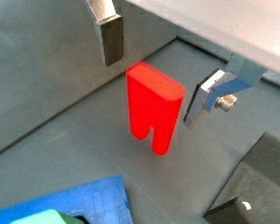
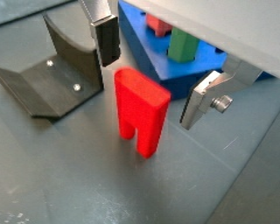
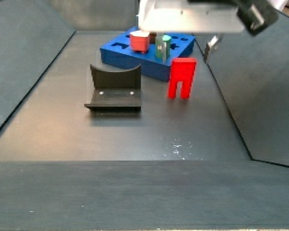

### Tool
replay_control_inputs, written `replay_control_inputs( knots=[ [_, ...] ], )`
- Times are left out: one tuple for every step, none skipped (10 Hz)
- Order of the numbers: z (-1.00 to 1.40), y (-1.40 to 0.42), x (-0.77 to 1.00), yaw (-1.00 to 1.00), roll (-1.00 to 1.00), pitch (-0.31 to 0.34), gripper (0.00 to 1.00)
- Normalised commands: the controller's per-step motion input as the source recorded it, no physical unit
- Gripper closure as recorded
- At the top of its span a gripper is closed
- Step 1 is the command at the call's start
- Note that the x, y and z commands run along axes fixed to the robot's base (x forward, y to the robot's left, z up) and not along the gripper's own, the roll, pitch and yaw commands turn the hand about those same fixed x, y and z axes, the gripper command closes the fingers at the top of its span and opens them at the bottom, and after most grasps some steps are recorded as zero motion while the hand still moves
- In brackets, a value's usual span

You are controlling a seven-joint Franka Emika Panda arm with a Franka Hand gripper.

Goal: Pick up the square-circle object. Move up. Rotate the square-circle object. Move to above the board. Insert the square-circle object.
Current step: Rotate the square-circle object, then move to above the board.

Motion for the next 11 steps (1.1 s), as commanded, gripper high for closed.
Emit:
replay_control_inputs(
  knots=[
    [-0.66,0.0,0.03,0.04,0.03,-0.022,0.0],
    [-0.51,0.0,0.04,0.04,0.04,-0.022,0.0],
    [-0.37,0.0,0.04,0.03,0.04,-0.021,0.0],
    [-0.19,0.0,0.04,0.03,0.05,-0.017,0.0],
    [0.0,0.0,0.0,0.02,0.05,-0.012,1.0],
    [1.0,-0.14,-0.32,0.04,0.31,0.195,1.0],
    [1.0,-0.14,-0.32,0.05,0.31,0.185,1.0],
    [1.0,-0.13,-0.29,0.05,0.31,0.138,1.0],
    [1.0,-0.13,-0.27,0.05,0.3,0.118,1.0],
    [1.0,-0.12,-0.26,0.05,0.28,0.1,1.0],
    [1.0,-0.12,-0.24,0.04,0.24,0.07,1.0]
  ],
)
